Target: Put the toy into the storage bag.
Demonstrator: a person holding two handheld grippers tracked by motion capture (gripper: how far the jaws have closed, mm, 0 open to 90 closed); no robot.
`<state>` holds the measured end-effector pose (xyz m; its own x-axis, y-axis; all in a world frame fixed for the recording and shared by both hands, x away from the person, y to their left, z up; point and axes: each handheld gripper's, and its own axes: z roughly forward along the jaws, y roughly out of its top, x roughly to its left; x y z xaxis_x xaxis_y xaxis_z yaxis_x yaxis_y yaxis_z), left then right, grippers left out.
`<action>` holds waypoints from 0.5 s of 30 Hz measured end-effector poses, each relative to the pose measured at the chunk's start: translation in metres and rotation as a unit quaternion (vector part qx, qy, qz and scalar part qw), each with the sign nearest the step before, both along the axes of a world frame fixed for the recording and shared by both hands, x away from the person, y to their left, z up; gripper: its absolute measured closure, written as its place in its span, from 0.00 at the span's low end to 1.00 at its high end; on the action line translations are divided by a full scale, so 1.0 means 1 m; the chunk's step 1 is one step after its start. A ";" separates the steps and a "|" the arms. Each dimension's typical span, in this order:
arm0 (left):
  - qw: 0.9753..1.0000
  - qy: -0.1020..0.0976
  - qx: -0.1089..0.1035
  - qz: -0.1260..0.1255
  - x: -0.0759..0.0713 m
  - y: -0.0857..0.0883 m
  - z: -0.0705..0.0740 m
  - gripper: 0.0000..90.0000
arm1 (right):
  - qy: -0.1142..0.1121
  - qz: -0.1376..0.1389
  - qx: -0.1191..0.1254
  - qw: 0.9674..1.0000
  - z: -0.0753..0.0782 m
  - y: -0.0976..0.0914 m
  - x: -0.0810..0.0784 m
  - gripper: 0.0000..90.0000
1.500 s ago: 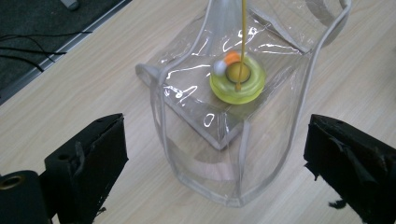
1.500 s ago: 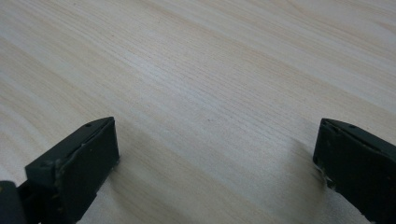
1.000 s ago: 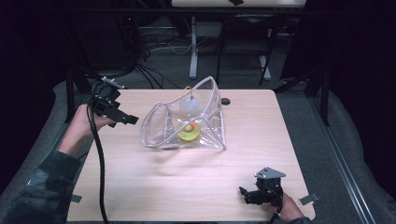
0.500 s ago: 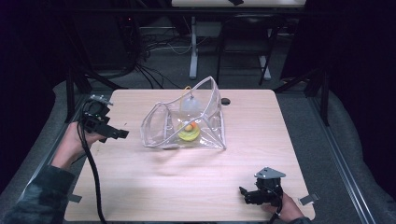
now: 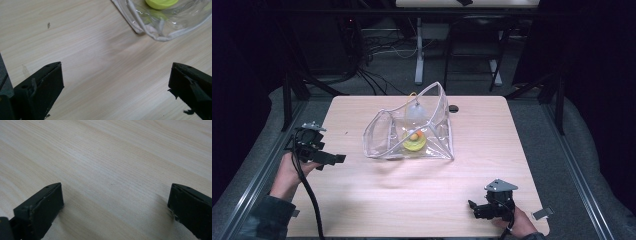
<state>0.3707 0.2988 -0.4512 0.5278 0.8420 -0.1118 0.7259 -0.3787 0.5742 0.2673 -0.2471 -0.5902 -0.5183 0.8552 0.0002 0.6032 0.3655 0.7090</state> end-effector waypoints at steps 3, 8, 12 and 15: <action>1.000 0.009 -0.001 0.001 -0.003 0.001 -0.011 0.00 | -0.001 -0.001 0.000 1.000 0.000 0.000 0.000 0.00; 1.000 0.023 -0.005 0.005 -0.007 0.001 -0.033 0.00 | -0.001 -0.001 0.000 1.000 0.000 0.000 0.000 0.00; 0.999 0.027 -0.020 0.008 -0.010 0.003 -0.048 0.00 | -0.001 -0.002 0.000 1.000 0.000 0.000 0.000 0.00; 0.999 0.027 -0.024 0.009 -0.012 0.004 -0.058 0.00 | 0.000 -0.002 -0.002 1.000 0.000 0.000 0.000 0.00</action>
